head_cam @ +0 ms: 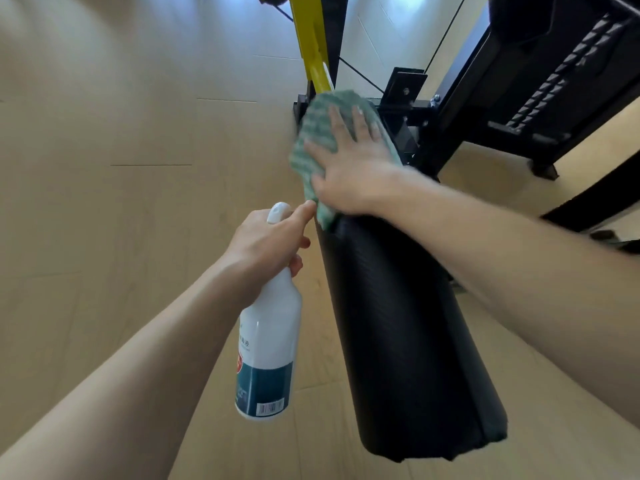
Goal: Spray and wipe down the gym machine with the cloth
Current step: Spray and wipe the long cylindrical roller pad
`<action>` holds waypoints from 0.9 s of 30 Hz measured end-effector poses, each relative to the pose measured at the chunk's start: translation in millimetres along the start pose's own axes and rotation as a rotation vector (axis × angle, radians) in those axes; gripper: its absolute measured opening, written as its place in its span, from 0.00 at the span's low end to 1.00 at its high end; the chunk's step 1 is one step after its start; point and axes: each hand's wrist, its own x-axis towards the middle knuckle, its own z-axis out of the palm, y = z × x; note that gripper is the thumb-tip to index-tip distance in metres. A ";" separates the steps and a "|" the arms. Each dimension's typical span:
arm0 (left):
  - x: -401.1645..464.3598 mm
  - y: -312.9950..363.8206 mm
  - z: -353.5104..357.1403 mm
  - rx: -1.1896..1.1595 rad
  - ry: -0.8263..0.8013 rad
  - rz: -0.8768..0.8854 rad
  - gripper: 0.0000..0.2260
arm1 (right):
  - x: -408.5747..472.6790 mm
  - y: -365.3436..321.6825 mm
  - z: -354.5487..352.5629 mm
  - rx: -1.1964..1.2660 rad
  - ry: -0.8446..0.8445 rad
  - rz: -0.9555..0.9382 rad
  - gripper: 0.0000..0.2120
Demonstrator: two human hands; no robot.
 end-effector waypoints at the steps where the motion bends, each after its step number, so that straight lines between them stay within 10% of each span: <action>1: -1.1 0.6 1.0 -0.007 -0.001 -0.002 0.22 | -31.8 -4.9 6.6 -0.005 0.000 -0.018 0.30; 11: 10.9 -7.9 1.5 -0.007 -0.010 -0.024 0.19 | -250.7 -26.5 84.1 0.138 0.235 -0.161 0.32; 27: 13.7 -2.3 13.0 0.051 0.020 0.036 0.20 | 75.6 15.9 -11.2 0.343 0.063 0.199 0.31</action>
